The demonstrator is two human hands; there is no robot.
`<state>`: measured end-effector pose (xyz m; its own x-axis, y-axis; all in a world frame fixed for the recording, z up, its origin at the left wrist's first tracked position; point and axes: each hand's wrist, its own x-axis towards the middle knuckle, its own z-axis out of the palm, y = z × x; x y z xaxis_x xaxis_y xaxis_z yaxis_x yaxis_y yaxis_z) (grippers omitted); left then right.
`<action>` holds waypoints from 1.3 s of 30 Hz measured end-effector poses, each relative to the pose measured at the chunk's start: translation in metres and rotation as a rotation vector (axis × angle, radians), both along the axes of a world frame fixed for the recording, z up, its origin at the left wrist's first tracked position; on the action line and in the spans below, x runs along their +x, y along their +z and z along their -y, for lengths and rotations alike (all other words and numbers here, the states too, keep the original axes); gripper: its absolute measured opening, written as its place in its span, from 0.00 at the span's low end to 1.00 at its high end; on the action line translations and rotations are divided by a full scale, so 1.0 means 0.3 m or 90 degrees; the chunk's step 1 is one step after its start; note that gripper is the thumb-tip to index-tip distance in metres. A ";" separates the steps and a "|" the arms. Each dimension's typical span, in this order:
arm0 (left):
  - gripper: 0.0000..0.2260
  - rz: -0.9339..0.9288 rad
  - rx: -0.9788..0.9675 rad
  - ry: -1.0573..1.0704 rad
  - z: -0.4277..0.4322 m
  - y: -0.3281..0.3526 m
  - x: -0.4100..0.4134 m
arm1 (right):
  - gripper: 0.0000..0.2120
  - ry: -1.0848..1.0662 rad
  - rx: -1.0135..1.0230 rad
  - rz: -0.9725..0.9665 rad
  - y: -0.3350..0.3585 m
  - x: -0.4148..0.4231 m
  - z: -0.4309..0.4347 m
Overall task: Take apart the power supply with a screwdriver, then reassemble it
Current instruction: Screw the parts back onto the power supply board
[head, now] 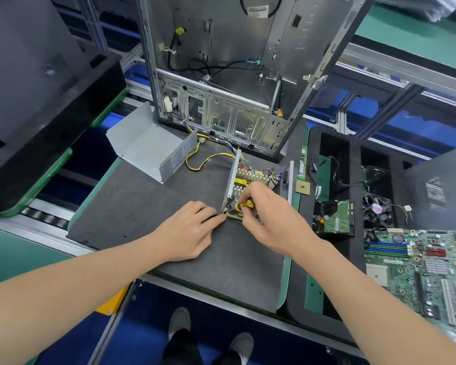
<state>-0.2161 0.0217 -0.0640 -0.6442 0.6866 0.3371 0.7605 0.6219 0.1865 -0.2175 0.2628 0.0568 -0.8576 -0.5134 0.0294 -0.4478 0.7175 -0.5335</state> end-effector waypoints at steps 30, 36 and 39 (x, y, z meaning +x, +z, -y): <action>0.20 0.007 -0.034 0.007 -0.005 -0.003 -0.003 | 0.17 -0.055 0.153 -0.138 0.038 -0.001 0.050; 0.20 0.010 -0.034 0.012 -0.006 -0.005 -0.001 | 0.11 -0.002 0.123 -0.017 0.059 -0.035 0.050; 0.19 0.008 -0.029 0.011 -0.008 -0.006 -0.003 | 0.18 -0.096 0.202 -0.061 0.057 -0.036 0.075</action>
